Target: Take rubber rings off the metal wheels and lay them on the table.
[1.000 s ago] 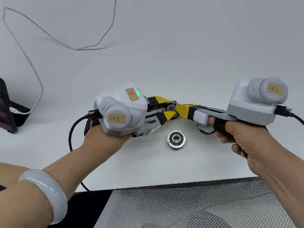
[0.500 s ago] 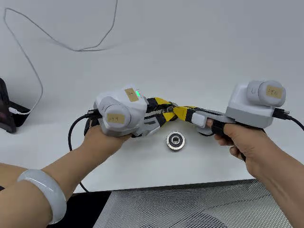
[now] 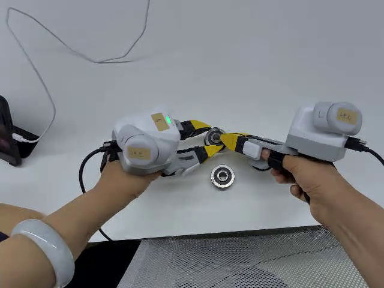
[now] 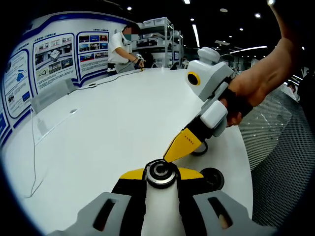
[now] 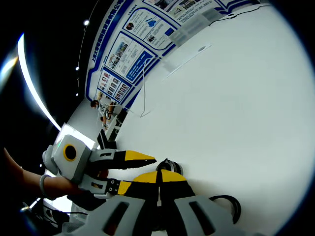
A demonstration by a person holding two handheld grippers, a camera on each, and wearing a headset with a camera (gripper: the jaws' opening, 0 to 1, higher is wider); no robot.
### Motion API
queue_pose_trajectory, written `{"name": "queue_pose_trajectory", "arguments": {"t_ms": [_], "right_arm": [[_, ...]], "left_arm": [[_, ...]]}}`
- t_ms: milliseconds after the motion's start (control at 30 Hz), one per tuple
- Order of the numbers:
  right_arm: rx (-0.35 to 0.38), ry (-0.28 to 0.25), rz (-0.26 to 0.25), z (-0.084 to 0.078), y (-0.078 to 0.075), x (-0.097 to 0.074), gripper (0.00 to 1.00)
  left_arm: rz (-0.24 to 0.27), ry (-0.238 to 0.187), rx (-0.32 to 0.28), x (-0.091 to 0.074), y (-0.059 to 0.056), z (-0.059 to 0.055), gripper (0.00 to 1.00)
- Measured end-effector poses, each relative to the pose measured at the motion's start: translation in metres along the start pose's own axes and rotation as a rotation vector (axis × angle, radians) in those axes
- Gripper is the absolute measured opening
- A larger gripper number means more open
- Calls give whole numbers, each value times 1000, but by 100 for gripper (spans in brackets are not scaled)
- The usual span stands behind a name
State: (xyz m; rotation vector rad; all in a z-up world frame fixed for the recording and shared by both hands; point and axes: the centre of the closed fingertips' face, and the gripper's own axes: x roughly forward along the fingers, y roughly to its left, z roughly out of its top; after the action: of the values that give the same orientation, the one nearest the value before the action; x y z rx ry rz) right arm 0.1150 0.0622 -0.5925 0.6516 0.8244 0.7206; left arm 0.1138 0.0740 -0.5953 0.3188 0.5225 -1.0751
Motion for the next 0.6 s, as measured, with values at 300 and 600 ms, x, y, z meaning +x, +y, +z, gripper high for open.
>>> {"name": "queue_pose_trajectory", "arguments": {"t_ms": [300,600], "right_arm": [[-1,-2,15,0,5,0,1],[13,-29,61,9,20,1,1]], "left_arm": [[12,10,-14,-8,1,-9,26],[28,17,-28,-15,3,-15,27]]}}
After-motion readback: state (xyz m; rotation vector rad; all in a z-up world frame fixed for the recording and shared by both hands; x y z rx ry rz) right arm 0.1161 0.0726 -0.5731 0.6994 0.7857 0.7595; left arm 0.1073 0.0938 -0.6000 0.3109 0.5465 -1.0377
